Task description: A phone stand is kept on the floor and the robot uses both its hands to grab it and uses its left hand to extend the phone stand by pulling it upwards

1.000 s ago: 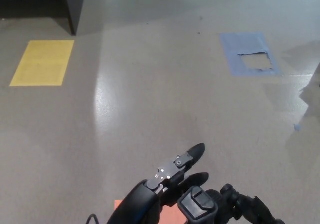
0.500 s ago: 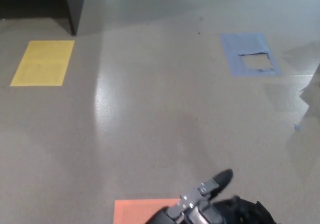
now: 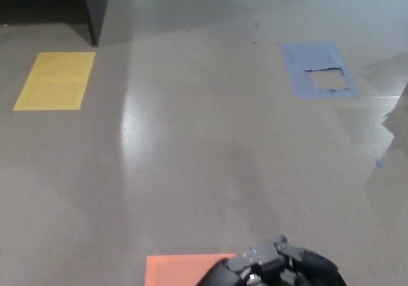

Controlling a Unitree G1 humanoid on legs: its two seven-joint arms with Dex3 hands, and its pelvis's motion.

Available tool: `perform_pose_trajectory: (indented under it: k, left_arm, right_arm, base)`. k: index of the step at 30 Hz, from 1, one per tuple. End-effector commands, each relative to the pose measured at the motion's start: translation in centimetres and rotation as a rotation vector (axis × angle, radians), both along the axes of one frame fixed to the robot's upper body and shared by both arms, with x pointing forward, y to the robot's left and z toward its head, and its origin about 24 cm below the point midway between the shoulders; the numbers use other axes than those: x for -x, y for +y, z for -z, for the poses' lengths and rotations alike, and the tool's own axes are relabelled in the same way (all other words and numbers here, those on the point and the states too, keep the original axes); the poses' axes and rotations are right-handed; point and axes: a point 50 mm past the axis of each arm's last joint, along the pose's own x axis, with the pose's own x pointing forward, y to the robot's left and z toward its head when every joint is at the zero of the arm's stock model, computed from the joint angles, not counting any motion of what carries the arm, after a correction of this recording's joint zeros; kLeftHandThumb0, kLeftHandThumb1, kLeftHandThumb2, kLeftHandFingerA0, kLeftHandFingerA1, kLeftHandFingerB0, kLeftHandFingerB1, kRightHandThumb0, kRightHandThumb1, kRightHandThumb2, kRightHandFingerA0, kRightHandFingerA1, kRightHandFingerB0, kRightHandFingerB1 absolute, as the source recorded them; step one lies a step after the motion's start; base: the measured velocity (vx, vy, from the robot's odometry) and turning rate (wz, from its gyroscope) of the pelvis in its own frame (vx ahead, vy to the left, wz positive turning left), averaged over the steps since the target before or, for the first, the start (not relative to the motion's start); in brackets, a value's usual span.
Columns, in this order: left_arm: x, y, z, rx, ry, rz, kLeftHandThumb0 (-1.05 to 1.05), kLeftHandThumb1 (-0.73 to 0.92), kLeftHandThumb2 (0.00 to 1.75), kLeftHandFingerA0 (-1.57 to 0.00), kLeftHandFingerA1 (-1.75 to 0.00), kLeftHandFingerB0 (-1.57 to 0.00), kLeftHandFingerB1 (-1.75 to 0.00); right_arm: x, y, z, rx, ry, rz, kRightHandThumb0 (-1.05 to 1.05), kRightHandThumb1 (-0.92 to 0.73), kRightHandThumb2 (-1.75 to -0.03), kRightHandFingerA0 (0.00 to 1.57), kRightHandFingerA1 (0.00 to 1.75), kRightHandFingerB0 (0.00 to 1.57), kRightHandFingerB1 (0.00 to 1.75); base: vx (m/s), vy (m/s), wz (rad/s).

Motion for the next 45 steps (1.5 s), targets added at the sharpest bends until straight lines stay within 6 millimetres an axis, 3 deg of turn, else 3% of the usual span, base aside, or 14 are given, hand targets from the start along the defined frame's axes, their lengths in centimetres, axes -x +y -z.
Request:
perform_pose_trajectory:
  k: [1,5,6,17,18,21,28,29,36,39,41,42,43,45]
  left_arm:
    - [-4.2,-1.8,1.1,-0.11,0.14,-0.499,-0.08,0.6,0.65,-0.97,-1.75,-0.65,-1.75]
    - [-5.7,-1.7,0.9,-0.111,0.131,-0.54,-0.09,0.58,0.66,-0.99,-1.75,-0.68,-1.75]
    - [-5.8,-1.7,0.8,-0.099,0.129,-0.558,-0.09,0.57,0.67,-1.0,-1.75,-0.72,-1.75]
    - [-6.0,-1.0,0.8,-0.08,0.111,-0.596,-0.14,0.56,0.69,-0.93,-1.75,-0.68,-1.75]
    - [-5.9,-1.0,0.8,-0.08,0.11,-0.597,-0.15,0.58,0.66,-0.93,-1.75,-0.68,-1.75]
    - [-6.1,-0.8,0.6,-0.074,0.091,-0.608,-0.15,0.58,0.65,-0.95,-1.75,-0.69,-1.75]
    - [-6.4,-2.0,-0.8,-0.012,0.056,-0.62,-0.19,0.61,0.61,-0.93,-1.75,-0.68,-1.75]
    - [-6.3,-2.4,-1.3,0.031,0.057,-0.616,-0.28,0.48,0.83,-1.26,-1.48,-1.02,-1.37]
    - [-5.9,-3.4,-3.0,0.128,-0.016,-0.612,-0.19,0.65,0.59,-0.98,-1.75,-0.7,-1.75]
    - [-5.5,-4.1,-4.2,0.169,-0.065,-0.592,-0.15,0.65,0.61,-0.95,-1.75,-0.68,-1.75]
    - [-5.3,-4.2,-4.6,0.184,-0.085,-0.583,-0.14,0.65,0.61,-0.97,-1.75,-0.7,-1.75]
    - [-5.0,-4.3,-4.9,0.21,-0.095,-0.565,-0.13,0.65,0.61,-0.97,-1.75,-0.7,-1.75]
    - [-5.0,-4.2,-5.2,0.223,-0.098,-0.557,-0.14,0.66,0.59,-0.97,-1.75,-0.69,-1.75]
    - [-4.9,-4.2,-5.6,0.237,-0.105,-0.545,-0.15,0.67,0.6,-0.97,-1.75,-0.69,-1.75]
  right_arm:
    - [-0.1,0.2,-0.4,-0.05,-0.031,0.061,-1.05,-0.58,-0.61,0.0,0.58,0.0,0.63]
    - [0.0,0.4,-0.4,-0.035,-0.034,0.066,-1.05,-0.58,-0.6,0.0,0.71,0.0,0.76]
    - [0.0,0.3,-0.5,-0.035,-0.032,0.06,-0.55,-0.01,-0.79,0.0,0.64,0.04,0.61]
    - [0.0,1.1,-1.0,0.003,-0.034,-0.057,-0.9,-0.54,-0.98,0.05,0.8,0.08,0.7]
    - [0.0,1.3,-1.0,0.008,-0.033,-0.066,-1.05,-0.59,-0.6,0.01,1.0,0.18,0.83]
    - [0.3,2.5,-1.4,-0.024,-0.037,-0.109,-1.05,-0.56,-0.57,0.0,1.04,0.16,0.8]
    - [1.0,7.9,-1.1,-0.135,-0.133,-0.135,-1.02,-0.44,-0.87,0.84,0.79,0.86,0.71]
    - [1.1,8.9,-1.1,-0.127,-0.154,-0.129,-0.86,-0.39,-0.86,1.04,0.89,0.95,0.76]
    - [0.7,11.7,-1.5,0.141,-0.238,-0.244,-0.96,-0.6,-1.04,1.09,1.2,1.0,1.11]
    - [0.7,11.7,-1.0,0.243,-0.26,-0.319,-0.92,-0.92,-0.72,0.96,1.41,0.88,1.23]
    - [0.7,10.3,2.6,0.11,0.007,-0.075,-0.94,-0.77,-0.64,0.79,1.12,0.89,0.94]
    - [0.1,10.9,1.6,0.1,0.046,-0.114,-0.86,-0.55,-1.07,0.73,1.08,0.74,0.99]
    - [0.0,11.2,-0.3,0.094,-0.058,-0.142,-0.87,-0.69,-0.64,1.03,1.09,1.1,0.97]
    - [0.5,11.1,-2.4,0.058,-0.249,-0.133,-0.85,-0.5,-1.01,1.24,1.18,1.11,1.07]
  base:
    - [0.0,0.0,0.0]
    - [0.0,0.0,0.0]
    - [0.0,0.0,0.0]
    - [0.0,0.0,0.0]
    - [0.0,0.0,0.0]
    - [0.0,0.0,0.0]
    - [0.0,0.0,0.0]
    - [0.0,0.0,0.0]
    - [0.0,0.0,0.0]
    - [0.0,0.0,0.0]
    - [0.0,0.0,0.0]
    - [0.0,0.0,0.0]
    - [0.0,0.0,0.0]
    - [0.0,0.0,0.0]
